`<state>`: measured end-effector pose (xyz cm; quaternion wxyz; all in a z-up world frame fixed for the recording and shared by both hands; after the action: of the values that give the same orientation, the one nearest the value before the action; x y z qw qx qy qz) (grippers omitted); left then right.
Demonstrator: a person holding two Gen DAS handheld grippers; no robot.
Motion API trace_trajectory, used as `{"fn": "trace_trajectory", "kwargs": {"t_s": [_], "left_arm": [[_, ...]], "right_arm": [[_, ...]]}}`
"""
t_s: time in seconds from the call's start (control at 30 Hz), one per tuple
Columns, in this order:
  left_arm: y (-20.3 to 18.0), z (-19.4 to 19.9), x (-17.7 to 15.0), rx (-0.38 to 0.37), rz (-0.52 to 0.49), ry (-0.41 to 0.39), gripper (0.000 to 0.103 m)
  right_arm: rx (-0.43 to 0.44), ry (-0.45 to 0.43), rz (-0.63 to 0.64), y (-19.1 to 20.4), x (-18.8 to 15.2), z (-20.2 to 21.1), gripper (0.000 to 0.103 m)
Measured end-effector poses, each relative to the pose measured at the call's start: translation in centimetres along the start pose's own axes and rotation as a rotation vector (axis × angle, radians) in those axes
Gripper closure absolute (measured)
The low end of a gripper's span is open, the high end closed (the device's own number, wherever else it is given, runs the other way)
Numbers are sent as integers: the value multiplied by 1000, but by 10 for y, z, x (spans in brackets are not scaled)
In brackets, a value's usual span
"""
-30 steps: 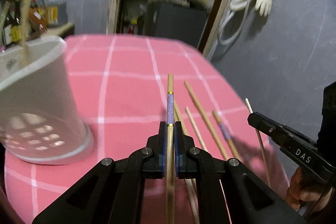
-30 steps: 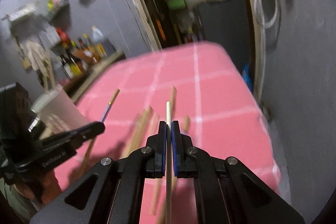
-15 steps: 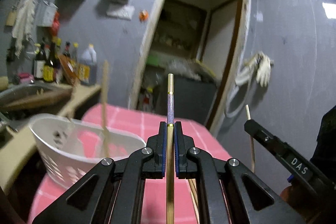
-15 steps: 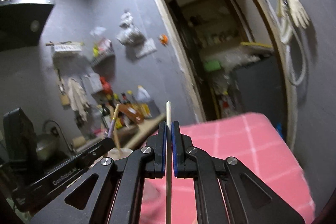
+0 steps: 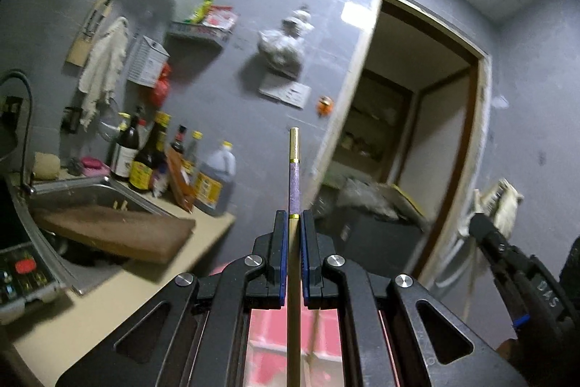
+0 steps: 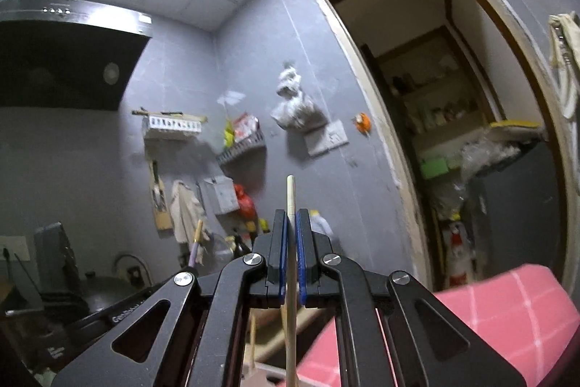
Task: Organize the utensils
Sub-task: 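Lift both held chopsticks upright and carry them toward the white holder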
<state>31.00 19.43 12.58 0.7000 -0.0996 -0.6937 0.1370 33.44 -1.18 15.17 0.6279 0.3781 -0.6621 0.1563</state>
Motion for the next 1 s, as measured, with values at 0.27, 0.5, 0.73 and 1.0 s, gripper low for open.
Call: {"fn": "trace_trajectory", "kwargs": {"t_s": [0.27,0.5,0.73,1.0], "left_arm": [[39,-21,6,24,29,-54,99],[50,-32,-14,-4,64,-30,99],[46,-32,-24,-28,74,-30,99],[48,-27,-4,-19,89,-62,99]], "right_arm": [[-35,-32,13,-10,-17,-28,100],[-99,-18,21,-25,-39,-38,100],[-146,7,25,-32,-56,-38,100],[-146,-17,5,-32,-45,-34,100]]}}
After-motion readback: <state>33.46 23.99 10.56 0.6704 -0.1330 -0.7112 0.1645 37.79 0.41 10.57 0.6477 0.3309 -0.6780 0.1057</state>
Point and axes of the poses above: each gripper's, at about its wrist camera, not at the fingertips, and z roughly against the way its jaws point, y to its left, x to its top, the point moved 9 cm from there along -z, roughly the way its jaws point, and after that the axes turned 2 degrees about -z, right-handed, at the moved point
